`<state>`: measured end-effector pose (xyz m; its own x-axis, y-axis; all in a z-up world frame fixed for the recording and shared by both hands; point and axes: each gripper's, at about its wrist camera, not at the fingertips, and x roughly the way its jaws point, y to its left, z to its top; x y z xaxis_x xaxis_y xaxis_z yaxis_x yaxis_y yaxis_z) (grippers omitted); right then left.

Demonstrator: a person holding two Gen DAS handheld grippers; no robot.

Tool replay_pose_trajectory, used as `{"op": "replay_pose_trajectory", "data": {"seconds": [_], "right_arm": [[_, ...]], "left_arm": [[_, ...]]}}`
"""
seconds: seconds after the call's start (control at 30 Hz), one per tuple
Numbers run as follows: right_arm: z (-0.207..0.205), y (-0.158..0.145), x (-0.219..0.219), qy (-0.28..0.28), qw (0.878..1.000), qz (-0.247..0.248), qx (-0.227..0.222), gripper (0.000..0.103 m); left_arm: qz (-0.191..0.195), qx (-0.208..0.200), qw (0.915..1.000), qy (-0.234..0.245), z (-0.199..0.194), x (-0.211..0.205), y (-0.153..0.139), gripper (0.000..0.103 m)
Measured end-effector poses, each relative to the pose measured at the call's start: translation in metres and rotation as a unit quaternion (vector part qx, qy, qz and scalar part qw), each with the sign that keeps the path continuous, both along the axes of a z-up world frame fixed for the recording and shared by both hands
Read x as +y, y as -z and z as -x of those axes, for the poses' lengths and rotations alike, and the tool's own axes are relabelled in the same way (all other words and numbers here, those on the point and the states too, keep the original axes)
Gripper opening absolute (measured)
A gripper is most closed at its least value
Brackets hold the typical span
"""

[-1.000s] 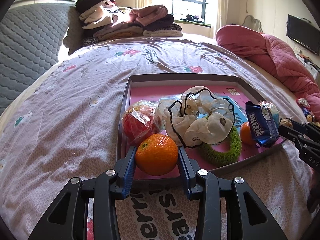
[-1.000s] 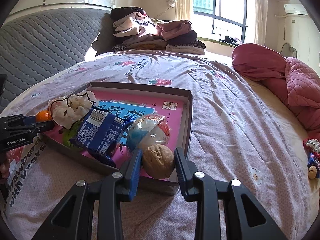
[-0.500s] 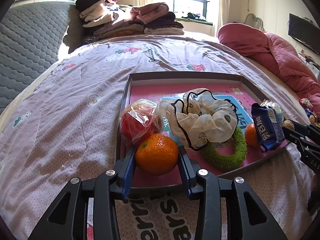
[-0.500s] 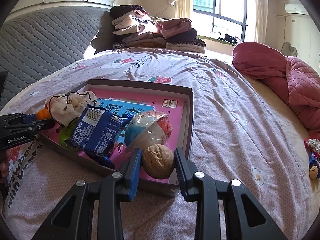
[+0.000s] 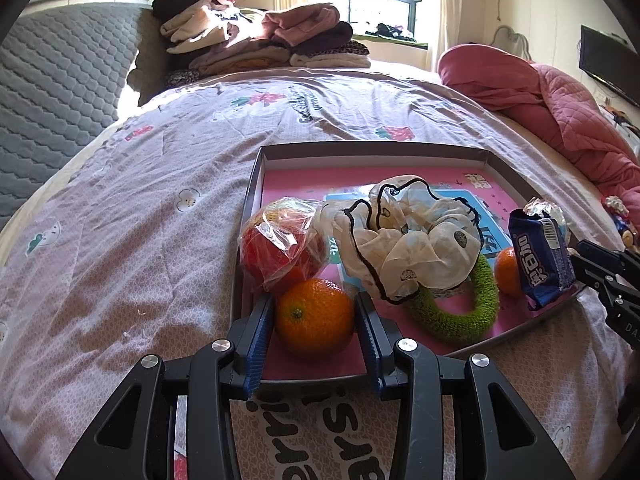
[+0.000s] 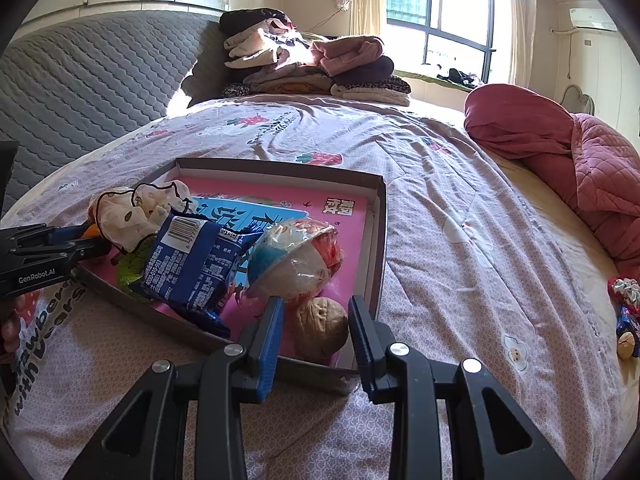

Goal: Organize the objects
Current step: 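Lower the orange with the left gripper while the right lowers the walnut, opening both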

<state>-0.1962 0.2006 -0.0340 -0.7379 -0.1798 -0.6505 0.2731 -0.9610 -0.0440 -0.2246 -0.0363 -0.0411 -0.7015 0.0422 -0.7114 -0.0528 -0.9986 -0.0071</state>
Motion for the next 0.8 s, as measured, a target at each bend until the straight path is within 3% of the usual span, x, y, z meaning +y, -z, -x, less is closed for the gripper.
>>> {"op": "replay_pose_trajectory", "data": {"seconds": [0.37,0.5,0.8], "right_arm": [[0.0,0.001,0.0,0.003,1.0,0.0,0.001,0.034],[0.0,0.001,0.001,0.003,1.0,0.0,0.001,0.034],[0.0,0.001,0.001,0.003,1.0,0.0,0.001,0.034]], "left_arm": [[0.009,0.001,1.0,-0.004,0.0,0.001,-0.001,0.043],[0.015,0.003,0.9999,-0.007,-0.002,0.003,-0.003,0.053],[0.013,0.01,0.9998,-0.009,-0.006,0.002,-0.01,0.053]]}}
